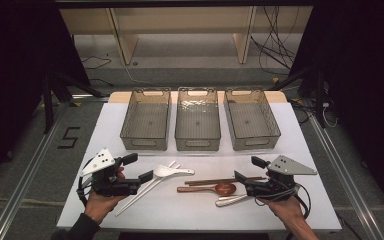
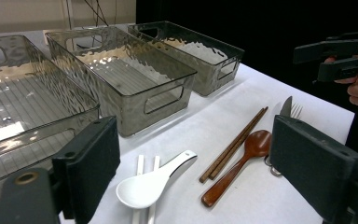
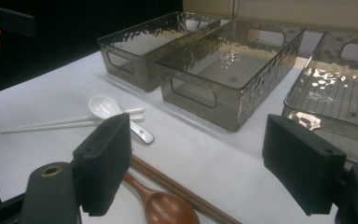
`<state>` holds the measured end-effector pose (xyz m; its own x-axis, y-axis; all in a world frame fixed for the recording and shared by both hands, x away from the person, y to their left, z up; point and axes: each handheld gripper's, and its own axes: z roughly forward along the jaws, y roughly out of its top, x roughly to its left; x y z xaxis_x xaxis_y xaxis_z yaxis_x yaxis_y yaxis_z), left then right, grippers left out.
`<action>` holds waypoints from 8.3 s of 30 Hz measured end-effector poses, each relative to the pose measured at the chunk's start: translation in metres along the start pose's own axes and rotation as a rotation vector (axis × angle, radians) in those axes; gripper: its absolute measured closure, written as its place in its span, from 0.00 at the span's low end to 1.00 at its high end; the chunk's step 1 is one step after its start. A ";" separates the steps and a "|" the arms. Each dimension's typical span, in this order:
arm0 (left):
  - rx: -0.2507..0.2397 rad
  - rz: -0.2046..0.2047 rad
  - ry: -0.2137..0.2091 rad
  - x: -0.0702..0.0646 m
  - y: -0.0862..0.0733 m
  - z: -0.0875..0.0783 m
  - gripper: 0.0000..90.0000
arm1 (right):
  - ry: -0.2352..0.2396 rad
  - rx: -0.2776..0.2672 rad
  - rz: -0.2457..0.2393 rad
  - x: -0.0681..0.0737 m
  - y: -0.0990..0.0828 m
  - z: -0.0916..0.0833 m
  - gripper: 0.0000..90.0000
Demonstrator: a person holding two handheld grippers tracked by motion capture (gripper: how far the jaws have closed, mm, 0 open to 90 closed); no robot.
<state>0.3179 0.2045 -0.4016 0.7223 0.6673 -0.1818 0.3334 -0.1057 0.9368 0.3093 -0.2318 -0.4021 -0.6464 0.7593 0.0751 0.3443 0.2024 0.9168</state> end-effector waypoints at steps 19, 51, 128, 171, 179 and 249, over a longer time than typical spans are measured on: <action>-0.006 -0.014 0.016 0.003 0.001 -0.002 0.17 | 0.046 0.020 -0.009 -0.001 0.004 0.003 0.29; 0.054 -0.050 0.043 0.014 0.000 0.000 0.17 | 0.196 0.200 -0.180 0.021 0.024 0.055 0.31; 0.114 -0.049 0.034 0.016 0.001 0.001 0.17 | 0.216 0.787 -0.467 -0.018 0.016 0.139 0.54; 0.115 -0.040 0.032 0.015 0.002 0.002 0.17 | 0.282 0.851 -0.490 -0.034 0.010 0.140 0.68; 0.118 -0.039 0.034 0.015 0.002 0.001 0.17 | 0.299 0.882 -0.473 -0.032 0.008 0.140 0.68; 0.133 -0.038 0.029 0.013 0.001 0.005 0.17 | 0.390 0.869 -0.755 -0.021 0.023 0.130 0.95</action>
<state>0.3310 0.2090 -0.4044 0.6904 0.6936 -0.2055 0.4386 -0.1754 0.8814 0.4192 -0.1624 -0.4341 -0.9914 0.0640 -0.1140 0.0372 0.9740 0.2235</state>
